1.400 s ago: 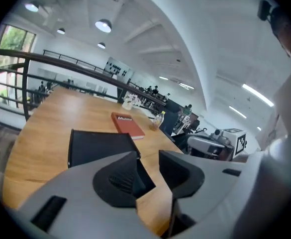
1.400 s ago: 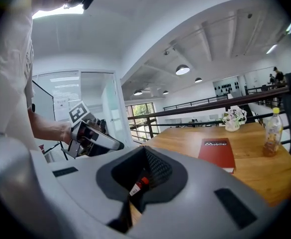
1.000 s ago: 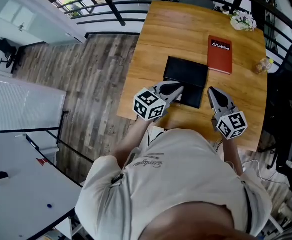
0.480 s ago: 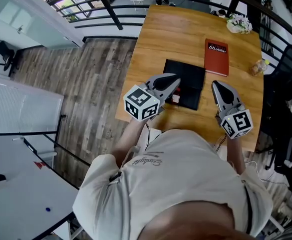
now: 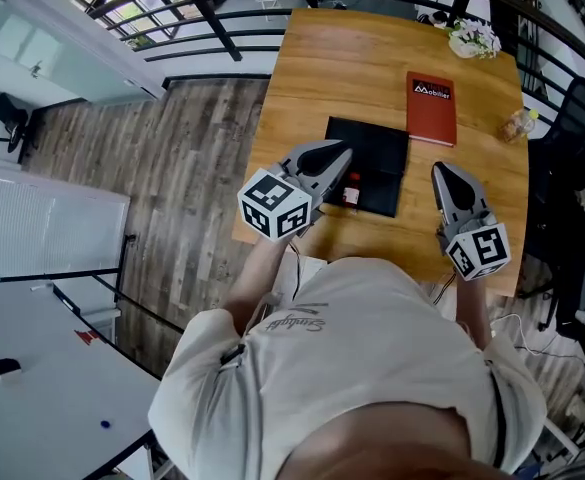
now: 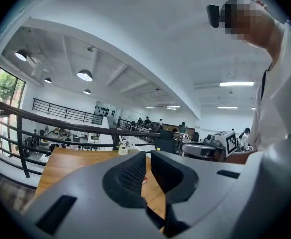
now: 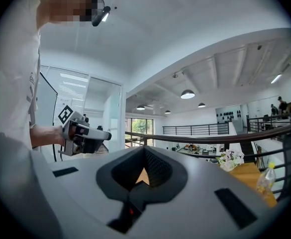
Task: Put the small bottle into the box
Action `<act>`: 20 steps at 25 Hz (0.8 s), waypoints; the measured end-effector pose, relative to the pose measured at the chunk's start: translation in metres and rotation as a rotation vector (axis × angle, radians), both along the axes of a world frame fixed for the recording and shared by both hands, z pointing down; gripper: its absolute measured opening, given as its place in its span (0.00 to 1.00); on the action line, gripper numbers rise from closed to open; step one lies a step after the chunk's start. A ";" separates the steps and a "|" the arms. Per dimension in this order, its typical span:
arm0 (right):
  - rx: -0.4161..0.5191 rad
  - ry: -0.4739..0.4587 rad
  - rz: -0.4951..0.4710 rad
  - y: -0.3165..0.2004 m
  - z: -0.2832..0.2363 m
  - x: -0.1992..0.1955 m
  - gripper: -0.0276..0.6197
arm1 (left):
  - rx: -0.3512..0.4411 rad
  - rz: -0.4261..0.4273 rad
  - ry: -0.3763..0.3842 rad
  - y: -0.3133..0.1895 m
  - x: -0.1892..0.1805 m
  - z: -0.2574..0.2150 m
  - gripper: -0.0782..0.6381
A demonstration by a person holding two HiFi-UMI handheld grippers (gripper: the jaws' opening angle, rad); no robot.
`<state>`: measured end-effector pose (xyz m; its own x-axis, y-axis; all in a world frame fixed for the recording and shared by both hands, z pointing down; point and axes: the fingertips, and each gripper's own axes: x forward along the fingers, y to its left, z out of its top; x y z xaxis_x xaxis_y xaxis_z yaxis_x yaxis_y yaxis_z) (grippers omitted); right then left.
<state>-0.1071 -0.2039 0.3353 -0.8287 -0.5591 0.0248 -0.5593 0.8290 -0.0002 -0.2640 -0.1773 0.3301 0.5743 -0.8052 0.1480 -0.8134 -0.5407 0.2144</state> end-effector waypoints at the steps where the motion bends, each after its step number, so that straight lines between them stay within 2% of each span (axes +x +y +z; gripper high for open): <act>1: -0.001 -0.001 0.001 0.001 0.001 0.000 0.03 | 0.000 -0.001 0.000 0.000 0.000 0.000 0.16; 9: 0.003 -0.009 0.023 0.003 0.000 0.007 0.03 | 0.020 -0.019 0.004 -0.008 0.002 -0.006 0.16; 20: 0.072 -0.005 0.060 0.005 -0.012 0.013 0.03 | 0.035 -0.093 -0.014 -0.001 -0.008 -0.004 0.16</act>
<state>-0.0936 -0.1984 0.3229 -0.7937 -0.6079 -0.0213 -0.6080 0.7920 0.0549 -0.2721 -0.1779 0.3262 0.4951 -0.8596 0.1265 -0.8631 -0.4699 0.1851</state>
